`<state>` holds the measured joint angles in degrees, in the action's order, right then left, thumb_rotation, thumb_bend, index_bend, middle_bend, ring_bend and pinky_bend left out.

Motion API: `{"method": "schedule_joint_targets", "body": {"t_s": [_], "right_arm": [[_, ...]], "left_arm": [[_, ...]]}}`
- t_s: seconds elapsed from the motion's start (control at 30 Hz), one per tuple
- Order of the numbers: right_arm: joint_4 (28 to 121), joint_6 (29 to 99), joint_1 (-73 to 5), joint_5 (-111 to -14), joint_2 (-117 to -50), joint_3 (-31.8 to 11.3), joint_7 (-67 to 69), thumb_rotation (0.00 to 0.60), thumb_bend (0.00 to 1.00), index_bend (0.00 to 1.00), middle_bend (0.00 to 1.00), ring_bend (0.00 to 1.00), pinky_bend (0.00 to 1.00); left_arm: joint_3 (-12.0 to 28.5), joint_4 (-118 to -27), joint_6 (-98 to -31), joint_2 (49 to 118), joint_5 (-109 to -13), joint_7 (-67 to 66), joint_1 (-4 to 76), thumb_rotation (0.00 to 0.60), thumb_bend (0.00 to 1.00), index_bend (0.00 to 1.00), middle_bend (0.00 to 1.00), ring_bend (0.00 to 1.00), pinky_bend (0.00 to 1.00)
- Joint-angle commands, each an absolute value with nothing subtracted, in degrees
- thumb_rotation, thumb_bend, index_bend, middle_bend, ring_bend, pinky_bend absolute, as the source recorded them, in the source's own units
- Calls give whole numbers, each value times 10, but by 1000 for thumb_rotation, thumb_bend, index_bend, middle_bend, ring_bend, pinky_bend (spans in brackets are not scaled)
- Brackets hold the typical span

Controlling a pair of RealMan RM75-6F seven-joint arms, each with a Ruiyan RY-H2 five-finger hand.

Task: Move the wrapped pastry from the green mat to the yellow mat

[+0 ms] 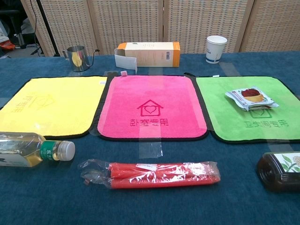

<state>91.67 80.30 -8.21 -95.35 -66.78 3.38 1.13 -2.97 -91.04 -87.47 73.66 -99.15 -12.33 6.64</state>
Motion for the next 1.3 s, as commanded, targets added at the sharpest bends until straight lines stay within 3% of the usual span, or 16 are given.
{"method": "schedule_joint_targets", "body": {"t_s": [0.03,0.9,1.3], "right_arm": [[916,803,-82,-954,-668,34,12,600,709,21,0,0,0],[917,810,-81,-958,-669,31,13,600,711,21,0,0,0],[953,768,-127,-908,-675,-25,16,600,706,21,0,0,0]], "left_arm": [[-30,-910,-876,737,-993,-125,66,600,90,0,0,0,0],[-35,-916,-883,734,-1008,-128,63,600,90,0,0,0,0],[-36,-917,-888,737,-1016,-125,62,600,91,0,0,0,0]]}}
